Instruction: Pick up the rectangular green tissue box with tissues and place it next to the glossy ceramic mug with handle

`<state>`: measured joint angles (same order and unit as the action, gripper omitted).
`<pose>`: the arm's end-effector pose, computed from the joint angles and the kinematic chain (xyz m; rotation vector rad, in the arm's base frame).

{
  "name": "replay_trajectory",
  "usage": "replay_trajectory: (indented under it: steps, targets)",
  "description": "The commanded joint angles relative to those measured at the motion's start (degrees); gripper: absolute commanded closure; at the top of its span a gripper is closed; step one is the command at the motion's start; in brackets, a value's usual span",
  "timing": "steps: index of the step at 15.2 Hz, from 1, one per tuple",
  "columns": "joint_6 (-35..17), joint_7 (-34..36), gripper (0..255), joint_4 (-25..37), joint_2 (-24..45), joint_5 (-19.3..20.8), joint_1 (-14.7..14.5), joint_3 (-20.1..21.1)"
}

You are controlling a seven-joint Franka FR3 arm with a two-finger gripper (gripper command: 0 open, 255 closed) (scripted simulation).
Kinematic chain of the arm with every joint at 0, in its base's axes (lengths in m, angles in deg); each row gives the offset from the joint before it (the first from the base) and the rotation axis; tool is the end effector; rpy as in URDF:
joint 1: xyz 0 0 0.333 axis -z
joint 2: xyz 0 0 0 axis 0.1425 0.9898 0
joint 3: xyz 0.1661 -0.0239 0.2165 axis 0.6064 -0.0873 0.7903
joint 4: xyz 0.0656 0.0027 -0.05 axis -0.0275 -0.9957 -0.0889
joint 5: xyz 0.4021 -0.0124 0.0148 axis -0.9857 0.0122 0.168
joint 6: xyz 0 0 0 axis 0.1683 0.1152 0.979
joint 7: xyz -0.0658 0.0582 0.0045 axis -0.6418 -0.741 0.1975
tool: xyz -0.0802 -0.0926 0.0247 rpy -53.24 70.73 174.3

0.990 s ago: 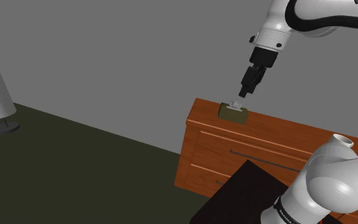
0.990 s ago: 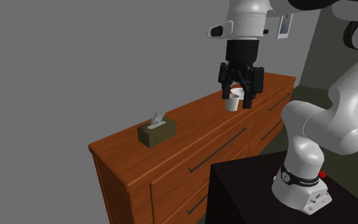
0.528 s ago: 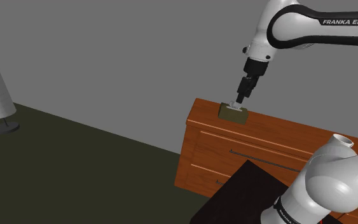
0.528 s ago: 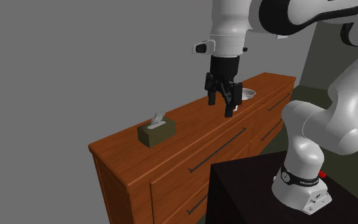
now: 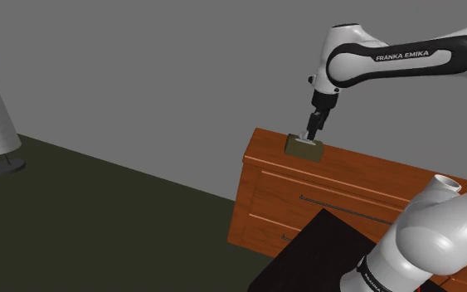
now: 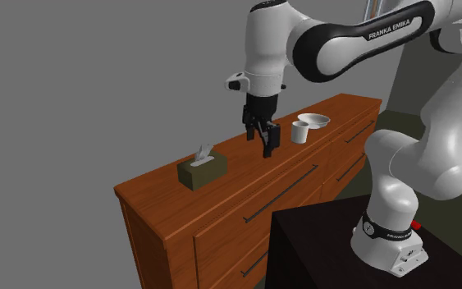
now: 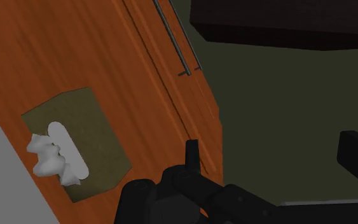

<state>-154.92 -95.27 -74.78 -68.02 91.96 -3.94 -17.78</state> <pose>0.4052 -0.1226 0.4483 2.9902 0.2489 -0.0831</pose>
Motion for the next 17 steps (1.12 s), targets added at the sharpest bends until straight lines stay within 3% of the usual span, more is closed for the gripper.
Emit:
replay_trajectory:
  steps: [1, 9, 17]
  targets:
    - [-3.06, -1.27, 0, 0.23, 3.22, 2.64, 0.92, -1.04]
    - [-12.76, -4.37, 0, 4.36, 16.07, 12.15, 4.42, -4.38]
    - [-20.64, -6.03, 0, 12.84, 30.23, 20.52, 7.65, -7.45]
